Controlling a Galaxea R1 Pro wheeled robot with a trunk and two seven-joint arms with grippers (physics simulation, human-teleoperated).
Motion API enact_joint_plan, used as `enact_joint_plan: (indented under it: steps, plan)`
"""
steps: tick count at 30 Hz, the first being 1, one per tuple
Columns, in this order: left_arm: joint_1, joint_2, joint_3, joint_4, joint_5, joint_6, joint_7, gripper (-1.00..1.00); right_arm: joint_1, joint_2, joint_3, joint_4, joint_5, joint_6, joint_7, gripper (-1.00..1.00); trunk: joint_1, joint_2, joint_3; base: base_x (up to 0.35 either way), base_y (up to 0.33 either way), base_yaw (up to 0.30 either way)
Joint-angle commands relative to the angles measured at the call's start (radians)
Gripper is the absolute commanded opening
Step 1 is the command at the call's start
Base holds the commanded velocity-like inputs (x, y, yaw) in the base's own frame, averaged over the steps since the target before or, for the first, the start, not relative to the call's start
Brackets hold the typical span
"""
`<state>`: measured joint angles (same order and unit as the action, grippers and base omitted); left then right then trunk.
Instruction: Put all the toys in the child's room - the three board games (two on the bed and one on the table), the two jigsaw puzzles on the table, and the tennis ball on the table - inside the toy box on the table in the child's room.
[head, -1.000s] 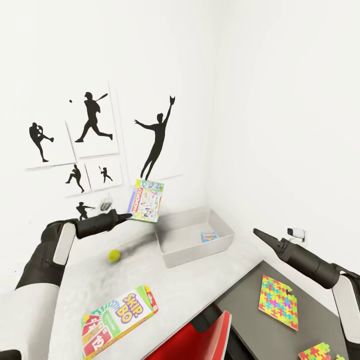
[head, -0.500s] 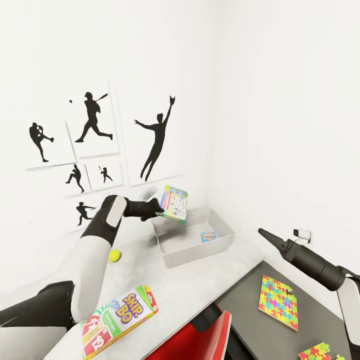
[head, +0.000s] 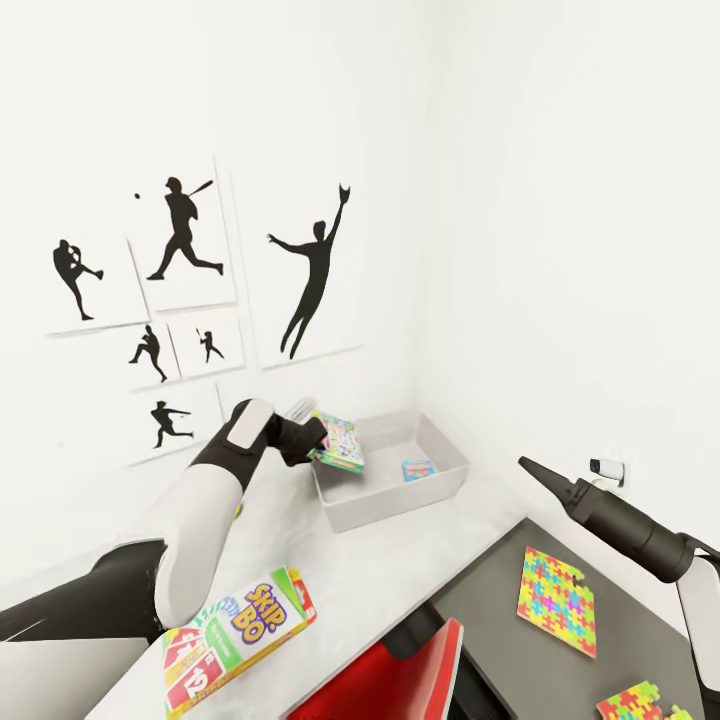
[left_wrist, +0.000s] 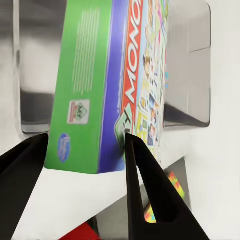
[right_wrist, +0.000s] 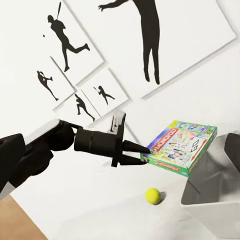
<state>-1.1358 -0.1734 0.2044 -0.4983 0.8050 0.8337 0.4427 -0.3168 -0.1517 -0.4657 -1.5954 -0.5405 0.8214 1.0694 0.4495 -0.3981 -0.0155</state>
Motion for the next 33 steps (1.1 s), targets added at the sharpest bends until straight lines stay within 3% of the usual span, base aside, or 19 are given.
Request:
enact_joint_plan:
  steps: [1, 21, 26, 33]
  plan:
    - [-0.001, -0.001, 0.006, 0.0, 0.021, -0.001, 0.021, -1.0, -0.001, 0.0, -0.001, 0.0, -0.003, 0.005, 0.001, 1.0, 0.001, -0.002, -0.003, 0.0, 0.0, 0.0]
    - [-0.001, -0.001, -0.004, -0.003, 0.031, 0.011, 0.024, -1.0, -0.001, 0.0, -0.001, 0.002, -0.003, 0.004, 0.007, 1.0, 0.001, -0.002, -0.036, 0.0, 0.0, 0.0]
    - [-0.001, -0.001, -0.009, -0.005, 0.031, 0.031, -0.033, -1.0, -0.001, 0.0, -0.001, 0.002, -0.003, 0.004, 0.009, 1.0, 0.001, -0.002, -0.044, 0.0, 0.0, 0.0]
    - [-0.002, -0.001, -0.017, -0.019, 0.031, 0.032, -0.06, -1.0, -0.001, -0.001, -0.001, 0.002, -0.003, 0.001, 0.013, 1.0, 0.001, -0.002, -0.055, 0.0, 0.0, 0.0]
